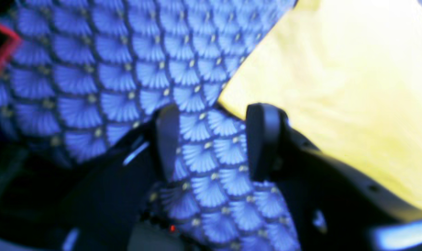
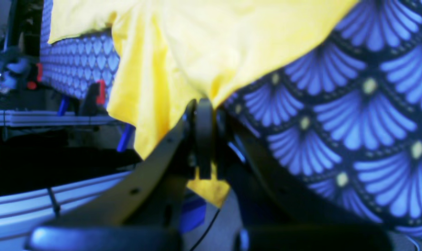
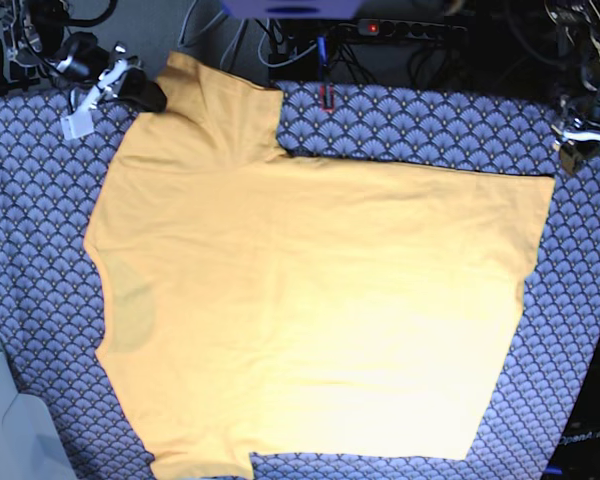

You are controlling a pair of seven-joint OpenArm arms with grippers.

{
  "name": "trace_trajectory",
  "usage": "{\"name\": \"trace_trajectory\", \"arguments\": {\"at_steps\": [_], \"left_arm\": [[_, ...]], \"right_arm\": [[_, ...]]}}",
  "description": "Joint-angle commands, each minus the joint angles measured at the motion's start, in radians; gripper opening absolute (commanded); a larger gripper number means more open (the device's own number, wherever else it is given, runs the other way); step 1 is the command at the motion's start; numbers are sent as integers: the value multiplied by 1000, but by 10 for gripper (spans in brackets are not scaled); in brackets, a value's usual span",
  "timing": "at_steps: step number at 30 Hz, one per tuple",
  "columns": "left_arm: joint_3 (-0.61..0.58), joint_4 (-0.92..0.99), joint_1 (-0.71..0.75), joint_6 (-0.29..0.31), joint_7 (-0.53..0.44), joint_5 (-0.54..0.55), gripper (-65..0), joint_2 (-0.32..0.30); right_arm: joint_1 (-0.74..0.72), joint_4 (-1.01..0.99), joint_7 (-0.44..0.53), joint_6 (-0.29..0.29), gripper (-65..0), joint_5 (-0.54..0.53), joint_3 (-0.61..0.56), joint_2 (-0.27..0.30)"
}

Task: Fold the T-shirt properly
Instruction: 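Move the left gripper to the opposite sleeve corner and grasp it, then lift both held corners and fold them over the shirt body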

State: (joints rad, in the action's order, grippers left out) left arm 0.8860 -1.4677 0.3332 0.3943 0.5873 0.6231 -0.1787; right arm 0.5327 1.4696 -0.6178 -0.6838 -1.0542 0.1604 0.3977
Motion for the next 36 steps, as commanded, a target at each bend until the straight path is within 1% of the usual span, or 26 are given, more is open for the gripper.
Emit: {"name": "trace_trajectory", "arguments": {"at_steps": [1,6,10,13,15,18,26,32,33,34,36], "left_arm": [[8,12,-16,30,-19,-1,-355,-14],[3,98,-98,50,-20,-110,-357,-2],[2,112,-148,51,-20,-202,-357,17],[5,114,-190,51,-20,-269,-357,49],[6,114,-205,51,-22,-303,-357,58],[5,123,-217,51,-22,-319,-357,74],[8,218,-247,51,-23,-317,-357,69],[3,269,-240,51,-71,-317,-360,75],[3,276,-239,51,-71,-316,-370,77],[3,286,-239,53,-71,-314,-402,77],[2,312,-239,53,-66,-314,-505,77]], "right_arm": [[4,12,11,-14,-650,-19,5,14],[4,12,9,-14,-650,-19,5,16],[4,12,9,-14,-650,-19,3,16],[4,12,8,-14,-650,-19,3,16],[4,12,8,-14,-650,-19,3,16],[4,12,8,-14,-650,-19,3,16],[4,12,8,-14,-650,-18,6,17],[4,12,8,-14,-650,7,8,17],[4,12,8,-14,-650,9,8,17],[4,12,8,-14,-650,9,9,17],[4,12,8,-14,-650,9,9,17]]}}
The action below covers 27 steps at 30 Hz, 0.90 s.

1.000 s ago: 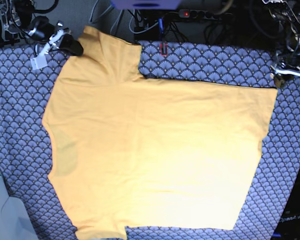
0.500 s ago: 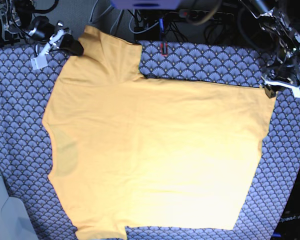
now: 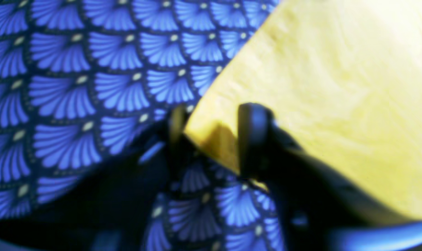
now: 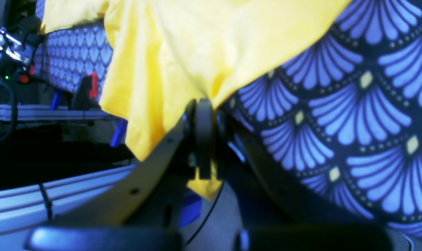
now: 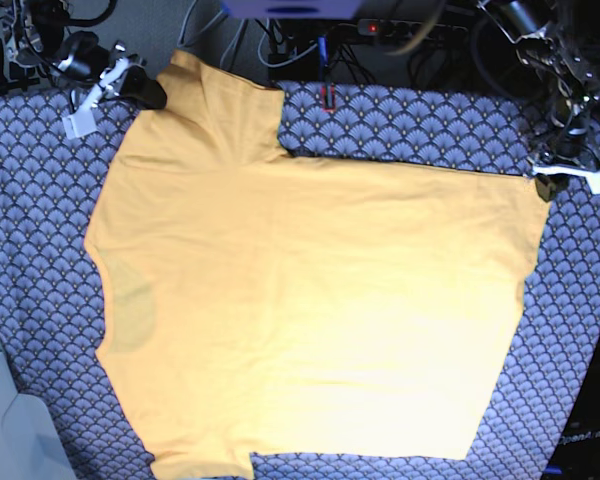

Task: Fold the T-shirt properly
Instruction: 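Lift both held corners and fold them over the shirt body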

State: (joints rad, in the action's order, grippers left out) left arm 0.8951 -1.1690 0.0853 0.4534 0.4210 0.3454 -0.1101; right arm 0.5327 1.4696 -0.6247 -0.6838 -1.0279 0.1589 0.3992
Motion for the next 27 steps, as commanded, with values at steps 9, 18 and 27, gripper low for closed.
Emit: {"name": "trace_trajectory", "arguments": {"at_steps": [9,18,27], "left_arm": [[-58,8,20,-6,187,-41,-650,-13],[-81,-251,120,-9,194,-41,-650,-30],[-81,-280,24,-15,319,-42,-650,-101]], "right_arm": [[-16,18,16,-14,-650,-18,12,34],[-18,173,21,-14,-650,-18,40,105],[-96,224,12,-14,-650,-19,136,131]]}}
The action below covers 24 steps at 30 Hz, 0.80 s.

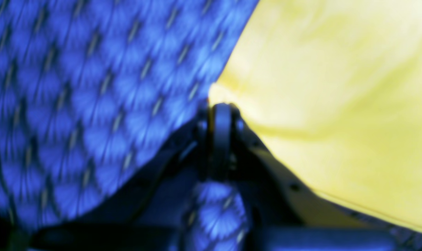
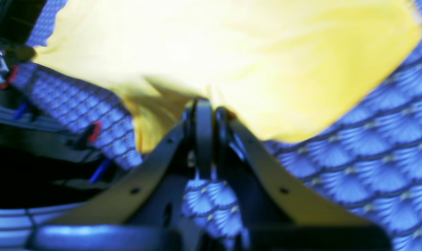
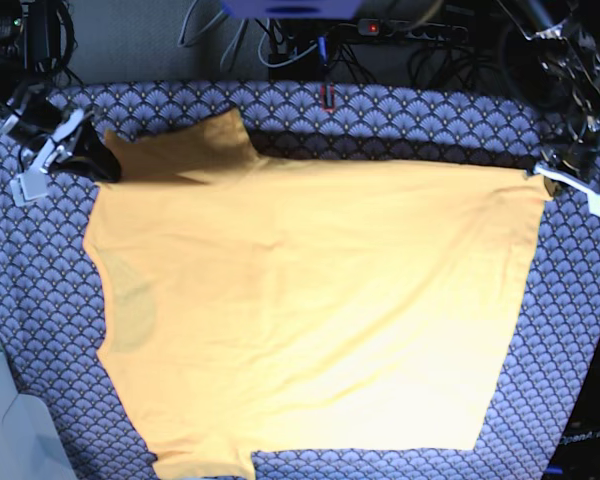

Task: Fold the T-shirt properly
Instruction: 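Lift both held corners and fold them over the shirt body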

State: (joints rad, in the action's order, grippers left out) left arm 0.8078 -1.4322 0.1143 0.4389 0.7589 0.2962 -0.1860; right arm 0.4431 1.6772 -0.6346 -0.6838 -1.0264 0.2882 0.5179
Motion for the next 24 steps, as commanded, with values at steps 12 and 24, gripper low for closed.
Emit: {"name": "trace_trajectory", "arguments": {"at_steps": [12,24], "left_arm": [[-112,-6,-193,-4,26,-81,-650,-36],[-204,319,-492,-4,-68,-346,-650,-19]], "right_arm": [[-278,-45,-178,-14,-650,-19,93,29],[-593,-368,-189,-14,-650,-13,-20,44]]}}
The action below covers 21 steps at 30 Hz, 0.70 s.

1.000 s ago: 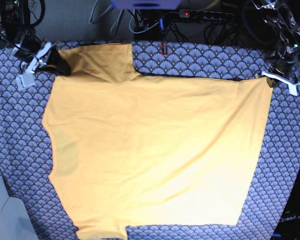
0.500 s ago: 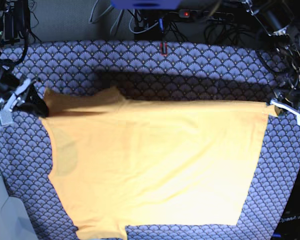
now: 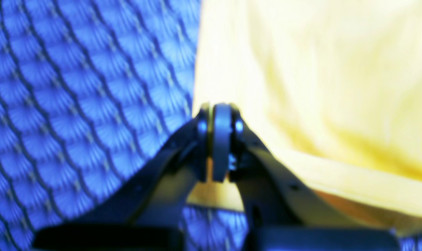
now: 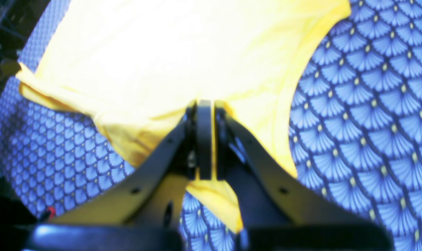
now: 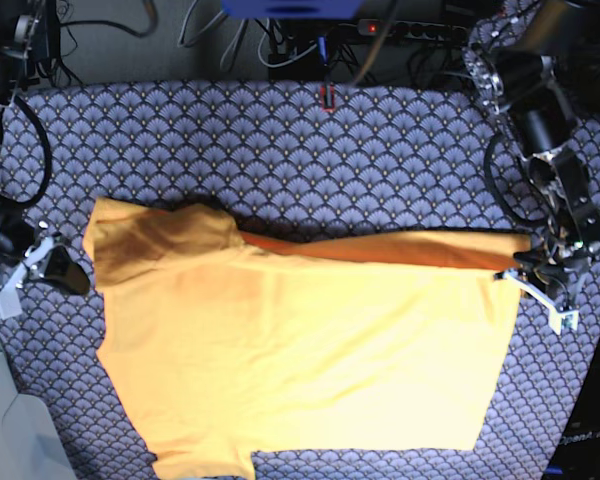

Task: Fold the T-shirt properly
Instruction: 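Lift both held corners and fold them over the shirt body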

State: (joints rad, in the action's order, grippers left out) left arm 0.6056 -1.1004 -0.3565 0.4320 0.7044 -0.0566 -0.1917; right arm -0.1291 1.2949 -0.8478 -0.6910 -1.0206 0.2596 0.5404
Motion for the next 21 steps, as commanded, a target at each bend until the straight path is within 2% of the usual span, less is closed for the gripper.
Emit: {"name": "trace_trajectory", "arguments": {"at_steps": [1,7,9,14,21], "left_arm": [[-2,21,-45,3,-29,-15,-650,-16],[-2,150,-144,3,-85,-96,-650,-12],[-2,173,-157,3,-104,-116,-650,-9],[-2,181,-152,3,-110,-124,-650,18],[0,171,-128,3,-110,-116,-650,16]], "right_arm": [[-47,-8,25,-7,-650,3,-3,22],[-175,-87,20,-7,-650,220,-18,-33],[-185,-87,14,-7,-650,262,-18,-53],[-148,-57,-41,-7,-650,263,-21,-58],[-96,-53,-38,-7,-637,265,-23,-61]]}}
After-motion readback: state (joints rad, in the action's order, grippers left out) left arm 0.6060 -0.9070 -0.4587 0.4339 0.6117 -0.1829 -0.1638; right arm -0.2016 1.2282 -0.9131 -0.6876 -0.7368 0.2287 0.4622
